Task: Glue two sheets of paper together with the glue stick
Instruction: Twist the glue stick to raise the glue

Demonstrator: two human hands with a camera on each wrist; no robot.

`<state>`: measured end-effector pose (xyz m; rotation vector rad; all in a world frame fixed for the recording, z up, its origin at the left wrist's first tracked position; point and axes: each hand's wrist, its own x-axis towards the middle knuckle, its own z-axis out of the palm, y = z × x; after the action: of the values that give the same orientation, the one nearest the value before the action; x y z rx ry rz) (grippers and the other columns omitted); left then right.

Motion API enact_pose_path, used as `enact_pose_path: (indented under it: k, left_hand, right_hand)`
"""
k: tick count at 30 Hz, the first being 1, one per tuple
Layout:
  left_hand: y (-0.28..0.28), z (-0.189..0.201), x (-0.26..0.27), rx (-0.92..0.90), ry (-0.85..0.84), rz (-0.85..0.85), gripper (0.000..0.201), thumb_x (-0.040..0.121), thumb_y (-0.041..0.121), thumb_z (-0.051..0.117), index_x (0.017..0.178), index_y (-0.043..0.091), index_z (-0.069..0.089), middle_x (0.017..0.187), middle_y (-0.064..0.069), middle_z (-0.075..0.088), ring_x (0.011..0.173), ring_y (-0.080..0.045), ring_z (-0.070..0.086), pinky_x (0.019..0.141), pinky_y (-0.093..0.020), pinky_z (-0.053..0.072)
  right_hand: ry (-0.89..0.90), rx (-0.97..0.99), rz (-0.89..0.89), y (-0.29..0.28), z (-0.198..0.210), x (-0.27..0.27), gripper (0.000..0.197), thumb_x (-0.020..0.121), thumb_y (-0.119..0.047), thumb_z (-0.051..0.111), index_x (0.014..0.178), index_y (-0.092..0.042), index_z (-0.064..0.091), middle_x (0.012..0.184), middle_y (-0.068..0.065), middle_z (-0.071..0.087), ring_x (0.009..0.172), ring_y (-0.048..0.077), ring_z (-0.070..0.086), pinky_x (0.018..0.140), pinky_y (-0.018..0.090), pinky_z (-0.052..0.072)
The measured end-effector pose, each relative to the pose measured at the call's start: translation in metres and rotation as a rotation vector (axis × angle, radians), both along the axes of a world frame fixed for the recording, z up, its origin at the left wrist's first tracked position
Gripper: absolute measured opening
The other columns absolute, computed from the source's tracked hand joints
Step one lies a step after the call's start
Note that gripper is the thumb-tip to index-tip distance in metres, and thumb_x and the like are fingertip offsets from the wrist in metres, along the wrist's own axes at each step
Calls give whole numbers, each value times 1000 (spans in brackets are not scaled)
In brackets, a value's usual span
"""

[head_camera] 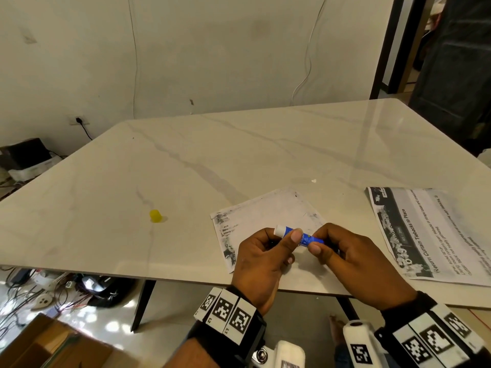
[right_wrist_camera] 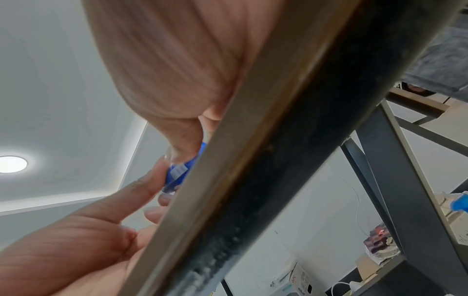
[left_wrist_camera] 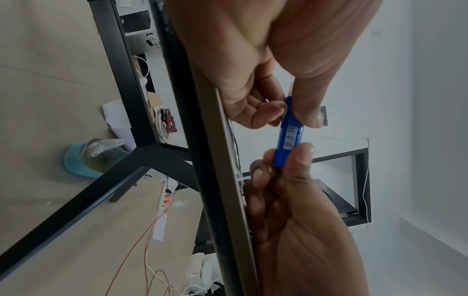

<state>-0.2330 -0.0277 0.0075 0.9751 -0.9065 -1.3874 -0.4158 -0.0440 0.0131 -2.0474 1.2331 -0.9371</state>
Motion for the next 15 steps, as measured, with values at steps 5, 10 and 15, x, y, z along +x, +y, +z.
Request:
enact_pose_path:
  k: [5,10,15]
  left_hand:
    - [-2,-2,0,2,-4,2,47,57,50,90,86,15,77,70,-8,60,59,-18,50,58,-28,44]
    - [-1,-1,1,5,20,-7,33,68,39,87,86,14,77,79,-14,60,59,-17,49,59,-29,43]
    - [0,0,0,-2,-24,1,41,60,48,89,85,18,78,76,-13,64,60,-17,51,61,-31,45]
  right_hand:
    - [-29,49,-26,-1,-3,1,50,86,-73,25,83,-37,60,71,-10,64,61,8,57,61,28,47]
    - [-58,21,5,2,4,3,39,80,-72,53,96,-37,57,83,-11,65,65,12,59,61,27,51]
    - [-21,-32,-29,3,2,2,33,76,-63,59,93,-35,54,77,-3,64,69,15,58,61,29,52]
